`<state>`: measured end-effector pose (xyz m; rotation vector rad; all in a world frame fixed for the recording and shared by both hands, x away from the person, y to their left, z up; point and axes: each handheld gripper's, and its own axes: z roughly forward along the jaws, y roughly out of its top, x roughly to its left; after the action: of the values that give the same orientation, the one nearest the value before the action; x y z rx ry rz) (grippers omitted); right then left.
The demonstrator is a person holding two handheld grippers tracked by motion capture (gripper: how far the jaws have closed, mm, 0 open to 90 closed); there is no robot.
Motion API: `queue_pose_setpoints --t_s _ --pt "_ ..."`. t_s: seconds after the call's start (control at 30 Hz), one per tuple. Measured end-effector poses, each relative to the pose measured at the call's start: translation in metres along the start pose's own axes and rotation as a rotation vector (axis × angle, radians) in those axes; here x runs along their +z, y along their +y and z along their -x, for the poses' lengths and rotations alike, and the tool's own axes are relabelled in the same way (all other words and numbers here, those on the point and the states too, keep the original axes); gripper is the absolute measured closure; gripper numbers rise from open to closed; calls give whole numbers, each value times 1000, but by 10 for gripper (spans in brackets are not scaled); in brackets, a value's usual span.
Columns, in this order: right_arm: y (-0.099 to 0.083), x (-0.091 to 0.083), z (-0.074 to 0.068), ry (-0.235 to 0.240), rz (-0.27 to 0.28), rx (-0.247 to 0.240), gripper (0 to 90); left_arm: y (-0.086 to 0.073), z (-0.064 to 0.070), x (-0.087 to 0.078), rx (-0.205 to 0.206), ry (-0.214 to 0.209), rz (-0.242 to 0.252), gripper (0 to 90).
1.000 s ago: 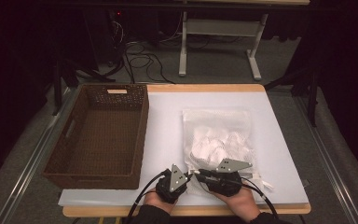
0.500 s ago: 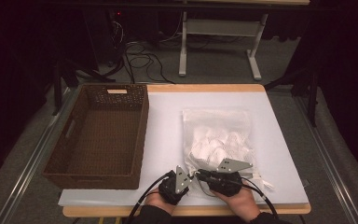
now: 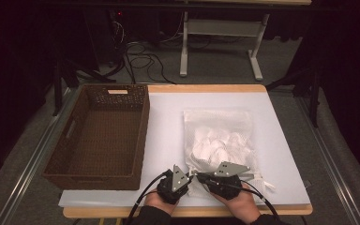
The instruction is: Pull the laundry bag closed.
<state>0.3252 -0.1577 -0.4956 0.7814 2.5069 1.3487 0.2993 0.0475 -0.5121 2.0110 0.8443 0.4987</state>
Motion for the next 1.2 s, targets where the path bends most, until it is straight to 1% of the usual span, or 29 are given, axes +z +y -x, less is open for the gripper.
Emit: queue_pose_setpoints --t_s 0.07,0.1,0.13,0.17,0.2,0.37,0.57,0.7,0.73,0.83,0.93,1.1,1.2 --pt "0 0 0 1 -3 3 871 0 -1 -1 -15 -9 10 791" --pt "0 -1 0 1 -4 4 871 0 -2 -2 -24 -16 16 792" --pt "0 -1 1 1 -6 4 871 0 -4 -2 -37 -26 19 804" --pt "0 -1 1 -1 -5 5 870 0 -4 -3 -44 -36 20 841" --pt "0 -1 1 0 2 9 869 0 -5 -3 -48 -37 24 864" --pt "1 -2 2 -2 15 13 860 1 -5 -3 -48 -38 28 876" --pt "1 -2 2 -1 18 16 852 1 -4 -4 -48 -44 36 877" --pt "1 -3 2 0 23 12 852 0 -4 -4 -42 -45 34 878" --pt "1 -3 2 -1 29 10 868 0 -4 -4 -40 -43 30 878" --pt "2 -4 1 -4 16 2 877 1 -4 -5 -47 -45 24 879" --pt "3 -5 0 -10 19 -5 878 2 -5 -7 -71 -45 28 882" --pt "3 -10 1 -10 27 -8 878 2 -8 -11 -86 -50 37 885" --pt "2 -11 1 -16 20 -12 879 2 -8 -11 -83 -53 28 885"
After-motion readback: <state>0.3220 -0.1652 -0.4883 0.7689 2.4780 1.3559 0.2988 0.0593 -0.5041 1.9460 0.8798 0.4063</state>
